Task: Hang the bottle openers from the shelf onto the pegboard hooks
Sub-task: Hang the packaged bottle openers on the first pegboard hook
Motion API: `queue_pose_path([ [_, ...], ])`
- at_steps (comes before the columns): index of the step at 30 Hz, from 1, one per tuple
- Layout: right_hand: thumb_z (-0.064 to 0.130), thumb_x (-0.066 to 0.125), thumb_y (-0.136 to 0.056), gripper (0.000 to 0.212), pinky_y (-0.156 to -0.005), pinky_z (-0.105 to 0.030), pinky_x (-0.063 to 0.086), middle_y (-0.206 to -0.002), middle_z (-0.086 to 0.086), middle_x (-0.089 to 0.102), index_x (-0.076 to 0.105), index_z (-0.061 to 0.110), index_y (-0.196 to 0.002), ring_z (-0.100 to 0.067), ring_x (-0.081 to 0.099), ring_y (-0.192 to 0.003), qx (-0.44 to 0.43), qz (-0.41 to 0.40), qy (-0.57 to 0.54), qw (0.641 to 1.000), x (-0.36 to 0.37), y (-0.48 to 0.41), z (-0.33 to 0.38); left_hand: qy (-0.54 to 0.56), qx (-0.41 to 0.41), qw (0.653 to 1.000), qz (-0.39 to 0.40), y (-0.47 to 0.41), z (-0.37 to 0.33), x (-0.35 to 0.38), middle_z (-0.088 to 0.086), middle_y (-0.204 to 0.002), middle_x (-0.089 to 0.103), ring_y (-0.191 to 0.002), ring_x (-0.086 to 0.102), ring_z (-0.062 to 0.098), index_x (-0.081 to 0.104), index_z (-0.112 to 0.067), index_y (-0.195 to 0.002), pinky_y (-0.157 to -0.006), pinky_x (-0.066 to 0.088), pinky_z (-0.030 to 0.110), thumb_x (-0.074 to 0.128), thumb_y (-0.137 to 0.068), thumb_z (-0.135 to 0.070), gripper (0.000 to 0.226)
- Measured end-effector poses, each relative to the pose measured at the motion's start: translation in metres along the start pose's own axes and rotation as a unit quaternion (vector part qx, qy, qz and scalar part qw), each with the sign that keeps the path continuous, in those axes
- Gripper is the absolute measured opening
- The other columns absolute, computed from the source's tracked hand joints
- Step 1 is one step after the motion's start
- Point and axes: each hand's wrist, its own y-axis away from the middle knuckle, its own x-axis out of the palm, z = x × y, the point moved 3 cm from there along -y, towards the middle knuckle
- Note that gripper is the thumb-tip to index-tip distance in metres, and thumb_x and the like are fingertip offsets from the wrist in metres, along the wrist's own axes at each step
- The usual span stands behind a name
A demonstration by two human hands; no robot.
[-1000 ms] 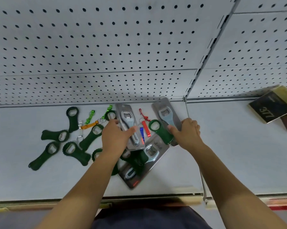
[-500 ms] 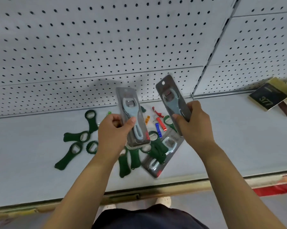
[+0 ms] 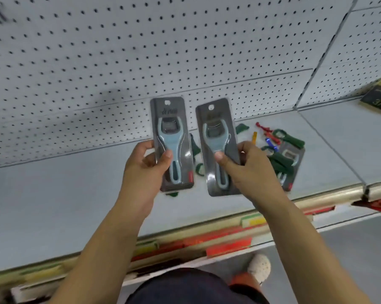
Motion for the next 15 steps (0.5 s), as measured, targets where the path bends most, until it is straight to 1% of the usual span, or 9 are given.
queue_pose_path([
  [2,0.037,0.072,-0.090,0.022,-0.066,-0.027,0.048,-0.086,-0.004,0.072,0.059,0.022,-0.098,-0.013,0.066,-0.074,-0.009,0.014,-0.031,0.999,0.018,0.021,0.000,0.005,-0.003,1.000,0.006,0.012,0.006,-0.020,0.000,-0.088,0.073,-0.082,0.072,0.012,0.060,-0.026,-0.115,-0.072,0.057,0.027,0.068,-0.095,-0.019,0.023],
  [4,0.031,0.072,-0.091,0.020,-0.067,-0.035,0.050,-0.084,-0.012,0.074,0.058,0.022,-0.102,-0.018,0.066,-0.072,-0.024,0.033,-0.050,0.998,0.030,0.041,0.001,0.015,-0.001,1.000,0.010,0.025,0.008,-0.036,-0.005,-0.079,0.070,-0.078,0.069,0.011,0.059,-0.023,-0.115,-0.066,0.055,0.023,0.067,-0.095,-0.017,0.023],
  [5,0.027,0.071,-0.092,0.021,-0.067,-0.037,0.051,-0.084,-0.011,0.075,0.056,0.022,-0.106,-0.019,0.067,-0.072,-0.027,0.046,-0.059,0.997,0.035,0.049,0.003,0.023,0.003,1.000,0.008,0.032,0.008,-0.043,-0.005,-0.078,0.069,-0.078,0.069,0.012,0.059,-0.021,-0.116,-0.064,0.055,0.022,0.066,-0.095,-0.015,0.022],
  [6,0.024,0.070,-0.093,0.023,-0.067,-0.036,0.052,-0.083,-0.008,0.076,0.054,0.023,-0.110,-0.018,0.068,-0.072,-0.029,0.059,-0.066,0.996,0.040,0.055,0.003,0.028,0.006,1.000,-0.001,0.039,0.009,-0.050,-0.004,-0.081,0.070,-0.080,0.070,0.014,0.059,-0.019,-0.115,-0.066,0.058,0.025,0.066,-0.095,-0.013,0.022],
  [9,0.021,0.067,-0.095,0.028,-0.067,-0.025,0.051,-0.084,0.005,0.077,0.051,0.026,-0.118,-0.008,0.068,-0.075,-0.038,0.093,-0.069,0.993,0.053,0.070,0.008,0.044,0.010,0.998,-0.033,0.061,0.011,-0.069,-0.004,-0.091,0.076,-0.093,0.074,0.018,0.060,-0.023,-0.112,-0.082,0.061,0.034,0.066,-0.096,-0.014,0.020],
  [11,0.023,0.067,-0.096,0.032,-0.075,-0.032,0.056,-0.093,0.003,0.077,0.050,0.028,-0.122,-0.012,0.071,-0.087,-0.037,0.120,-0.069,0.990,0.061,0.079,0.009,0.057,0.006,0.997,-0.054,0.077,0.013,-0.080,-0.005,-0.098,0.078,-0.099,0.074,0.019,0.060,-0.023,-0.114,-0.090,0.058,0.041,0.066,-0.095,-0.013,0.022],
  [12,0.025,0.068,-0.095,0.033,-0.078,-0.034,0.056,-0.095,0.002,0.077,0.050,0.030,-0.123,-0.015,0.072,-0.091,-0.033,0.134,-0.068,0.988,0.065,0.084,0.011,0.069,-0.004,0.995,-0.066,0.086,0.013,-0.085,-0.004,-0.103,0.078,-0.100,0.074,0.019,0.059,-0.023,-0.115,-0.091,0.057,0.044,0.066,-0.095,-0.012,0.024],
  [13,0.026,0.068,-0.095,0.032,-0.079,-0.032,0.057,-0.095,0.002,0.076,0.051,0.031,-0.122,-0.015,0.072,-0.091,-0.030,0.145,-0.071,0.986,0.069,0.091,0.014,0.086,-0.017,0.994,-0.071,0.096,0.014,-0.089,-0.002,-0.108,0.077,-0.100,0.074,0.019,0.059,-0.022,-0.116,-0.090,0.057,0.045,0.065,-0.095,-0.011,0.024],
  [15,0.027,0.069,-0.094,0.028,-0.068,-0.020,0.055,-0.088,0.004,0.075,0.054,0.032,-0.118,-0.011,0.070,-0.079,-0.034,0.146,-0.072,0.986,0.073,0.103,0.018,0.130,-0.045,0.989,-0.050,0.113,0.015,-0.093,0.007,-0.114,0.075,-0.101,0.074,0.026,0.058,-0.019,-0.117,-0.088,0.058,0.050,0.063,-0.096,-0.009,0.024],
])
